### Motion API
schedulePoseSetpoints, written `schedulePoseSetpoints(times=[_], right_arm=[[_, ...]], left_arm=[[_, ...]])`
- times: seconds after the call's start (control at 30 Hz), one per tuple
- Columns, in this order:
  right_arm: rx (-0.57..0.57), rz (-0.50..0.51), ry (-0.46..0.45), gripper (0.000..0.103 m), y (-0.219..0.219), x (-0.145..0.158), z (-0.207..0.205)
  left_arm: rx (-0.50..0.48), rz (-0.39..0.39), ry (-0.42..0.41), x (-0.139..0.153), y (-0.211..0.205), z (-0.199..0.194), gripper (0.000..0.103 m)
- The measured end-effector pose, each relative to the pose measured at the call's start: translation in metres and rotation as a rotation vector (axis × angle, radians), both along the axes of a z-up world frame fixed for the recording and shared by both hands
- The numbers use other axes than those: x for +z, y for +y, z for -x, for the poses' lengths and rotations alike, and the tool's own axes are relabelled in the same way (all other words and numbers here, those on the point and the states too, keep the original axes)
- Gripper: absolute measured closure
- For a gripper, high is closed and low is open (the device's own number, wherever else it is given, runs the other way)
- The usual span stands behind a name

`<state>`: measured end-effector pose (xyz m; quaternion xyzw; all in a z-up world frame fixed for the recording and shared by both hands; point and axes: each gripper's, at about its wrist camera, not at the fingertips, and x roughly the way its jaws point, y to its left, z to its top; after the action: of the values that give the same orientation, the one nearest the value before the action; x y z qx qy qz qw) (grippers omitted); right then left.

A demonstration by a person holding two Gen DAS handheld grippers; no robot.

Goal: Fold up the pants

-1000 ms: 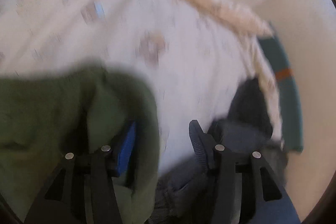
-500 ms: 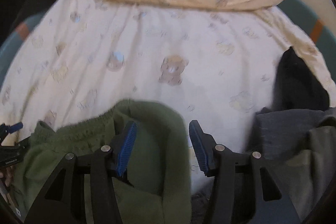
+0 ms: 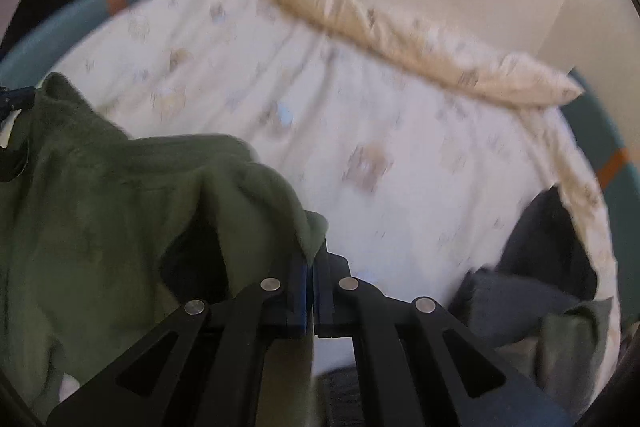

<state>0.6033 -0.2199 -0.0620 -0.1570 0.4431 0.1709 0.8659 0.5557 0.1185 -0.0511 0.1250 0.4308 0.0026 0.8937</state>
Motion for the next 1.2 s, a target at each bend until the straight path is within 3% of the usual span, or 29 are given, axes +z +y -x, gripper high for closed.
schedulePoseSetpoints(times=[0.1, 0.2, 0.33, 0.4, 0.43, 0.5, 0.53, 0.57, 0.6, 0.67, 0.77, 0.97, 1.2], right_arm=[[-0.079, -0.002, -0.080, 0.103, 0.008, 0.007, -0.018], [-0.155, 0.066, -0.089, 0.103, 0.029, -0.018, -0.039], [-0.184, 0.231, 0.038, 0.101, 0.057, -0.072, -0.053], [-0.140, 0.269, 0.078, 0.091, 0.062, -0.081, -0.046], [-0.147, 0.270, 0.097, 0.085, 0.059, -0.081, -0.044], [-0.156, 0.220, 0.123, 0.075, 0.048, -0.071, -0.036], [-0.167, 0.208, 0.114, 0.060, 0.042, -0.063, -0.028], [-0.172, 0.188, 0.107, 0.052, 0.035, -0.053, -0.019], [-0.168, 0.159, 0.108, 0.048, 0.028, -0.043, -0.009], [-0.165, 0.099, 0.127, 0.048, 0.018, -0.028, 0.010], [-0.172, 0.044, 0.148, 0.048, 0.000, -0.008, 0.051], [-0.243, -0.083, 0.202, 0.048, -0.045, 0.024, 0.166], [-0.293, -0.190, 0.228, 0.048, -0.073, 0.029, 0.292]], left_arm=[[0.071, -0.107, -0.072, 0.011, 0.015, -0.014, 0.103], [0.102, -0.226, -0.074, -0.005, 0.009, -0.034, 0.103], [0.117, -0.345, 0.022, -0.056, 0.002, -0.042, 0.099], [0.168, -0.405, 0.072, -0.074, 0.000, -0.040, 0.098], [0.175, -0.358, 0.089, -0.075, 0.002, -0.036, 0.096], [0.196, -0.273, 0.106, -0.068, 0.007, -0.029, 0.071], [0.204, -0.252, 0.091, -0.062, 0.006, -0.023, 0.039], [0.212, -0.222, 0.051, -0.052, 0.006, -0.012, 0.017], [0.218, -0.198, 0.035, -0.045, 0.001, -0.005, 0.013], [0.194, -0.101, 0.058, -0.035, -0.003, 0.016, 0.013], [0.179, -0.017, 0.089, -0.025, -0.017, 0.056, 0.013], [0.117, 0.098, 0.099, -0.002, -0.054, 0.149, 0.013], [0.111, 0.205, 0.109, 0.016, -0.083, 0.267, 0.013]])
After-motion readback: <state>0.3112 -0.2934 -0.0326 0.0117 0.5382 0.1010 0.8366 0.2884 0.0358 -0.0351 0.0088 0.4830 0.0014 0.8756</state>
